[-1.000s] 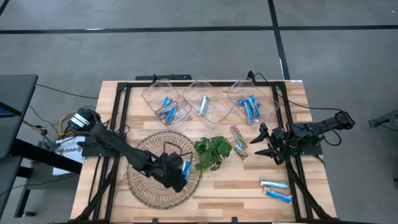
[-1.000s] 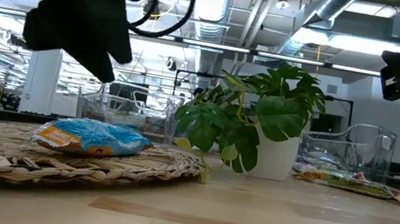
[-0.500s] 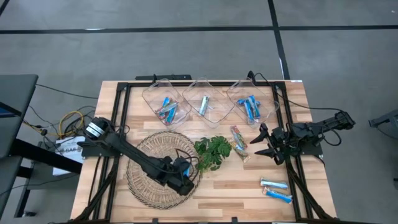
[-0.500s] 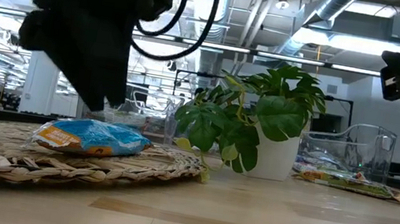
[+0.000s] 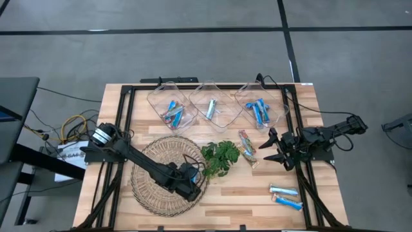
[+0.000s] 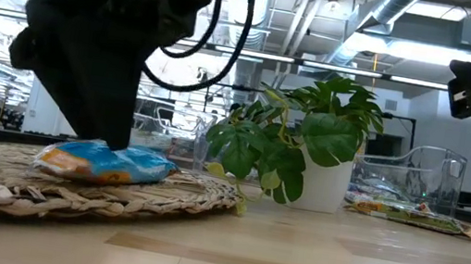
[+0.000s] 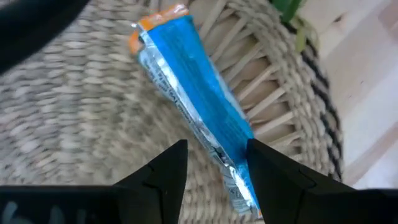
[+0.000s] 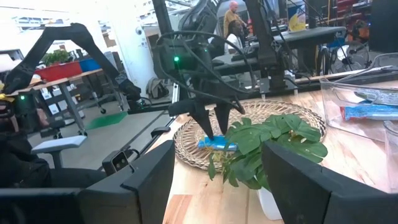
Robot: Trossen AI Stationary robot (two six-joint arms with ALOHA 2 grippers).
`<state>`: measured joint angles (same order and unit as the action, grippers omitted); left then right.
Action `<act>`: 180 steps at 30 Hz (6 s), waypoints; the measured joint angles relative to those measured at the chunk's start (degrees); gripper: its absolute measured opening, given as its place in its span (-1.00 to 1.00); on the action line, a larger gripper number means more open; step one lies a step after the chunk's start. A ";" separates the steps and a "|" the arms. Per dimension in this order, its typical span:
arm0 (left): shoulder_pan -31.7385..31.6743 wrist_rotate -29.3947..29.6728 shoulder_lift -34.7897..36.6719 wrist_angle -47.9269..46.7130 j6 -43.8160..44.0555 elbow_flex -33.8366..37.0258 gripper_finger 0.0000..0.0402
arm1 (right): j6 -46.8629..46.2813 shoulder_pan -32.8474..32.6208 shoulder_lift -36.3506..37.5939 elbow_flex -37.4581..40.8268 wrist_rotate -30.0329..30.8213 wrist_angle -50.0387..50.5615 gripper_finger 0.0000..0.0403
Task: Pick and place Granola Bars by type
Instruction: Put the yellow granola bar into the middle transparent bin, then put the red granola bar into the left transparent bin
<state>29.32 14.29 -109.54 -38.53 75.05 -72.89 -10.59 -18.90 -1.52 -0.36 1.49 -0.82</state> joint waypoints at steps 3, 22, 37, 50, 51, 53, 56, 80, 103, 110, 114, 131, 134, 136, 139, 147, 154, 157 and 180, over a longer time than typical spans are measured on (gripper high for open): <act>-0.28 -0.42 -0.63 1.09 -0.15 -0.01 -0.22 | 0.00 0.00 -0.01 0.00 0.00 -0.02 0.15; -1.09 -1.45 -2.60 4.21 -5.22 0.01 -0.70 | 0.00 0.02 0.02 0.02 0.02 -0.04 0.15; -1.07 -0.86 3.20 14.32 -24.00 -2.41 -0.71 | 0.02 0.00 0.02 0.01 0.00 -0.02 0.15; -4.64 -3.13 10.52 23.66 -42.55 -2.44 -0.71 | 0.00 0.00 0.03 0.00 0.00 -0.02 0.15; -5.16 -2.75 11.11 23.81 -43.92 -2.44 -0.71 | 0.00 0.02 0.02 0.00 0.00 -0.02 0.15; -6.56 -1.20 12.33 24.28 -46.91 -2.44 -0.71 | 0.00 0.02 0.02 0.00 0.00 -0.02 0.15; -9.23 1.90 14.11 24.38 -51.48 -2.44 -0.71 | 0.00 0.00 0.04 0.00 0.00 -0.02 0.15; -43.53 4.10 17.73 26.44 -76.12 -2.44 -0.71 | 0.00 0.00 0.02 0.00 0.00 -0.02 0.15; -52.29 -4.09 6.50 34.12 -85.43 -4.17 -0.71 | 0.00 0.01 0.03 0.02 0.00 0.00 0.15; -52.46 -8.32 0.59 25.31 -84.25 -10.52 -0.71 | 0.00 0.00 0.04 0.00 -0.02 0.00 0.15; -52.38 -12.35 -0.30 21.62 -84.21 -12.87 -0.70 | 0.00 0.00 0.04 0.01 0.00 0.00 0.15; -52.09 -11.66 -0.35 20.10 -83.27 -12.95 -0.05 | 0.00 0.02 0.04 0.00 0.00 0.00 0.15; -51.35 -11.94 -0.04 20.78 -82.86 -12.95 -0.03 | 0.01 0.00 0.04 0.01 0.00 -0.01 0.15; -50.50 -12.29 0.66 21.41 -82.64 -12.95 -0.03 | 0.00 0.00 0.04 0.00 0.00 -0.02 0.15; -48.80 -14.21 2.96 20.92 -82.29 -12.75 -0.03 | 0.02 0.00 0.02 0.00 0.00 -0.02 0.15; -41.59 -15.51 18.35 29.23 -78.16 6.59 -0.04 | 0.01 0.01 0.04 0.02 0.02 -0.01 0.15; -31.87 -15.55 34.71 41.11 -68.41 32.71 -0.04 | 0.00 0.01 0.04 0.00 0.02 -0.02 0.15; -27.95 -14.99 41.82 44.67 -64.63 42.01 -0.04 | 0.00 0.02 0.03 0.01 0.02 -0.02 0.15; -20.24 -7.37 83.52 45.98 -68.17 69.45 -0.04 | 0.00 0.02 0.04 0.00 0.02 0.00 0.15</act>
<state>9.08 6.93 -26.02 7.45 6.87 -3.44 -10.59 -18.88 -1.48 -0.36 1.52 -0.82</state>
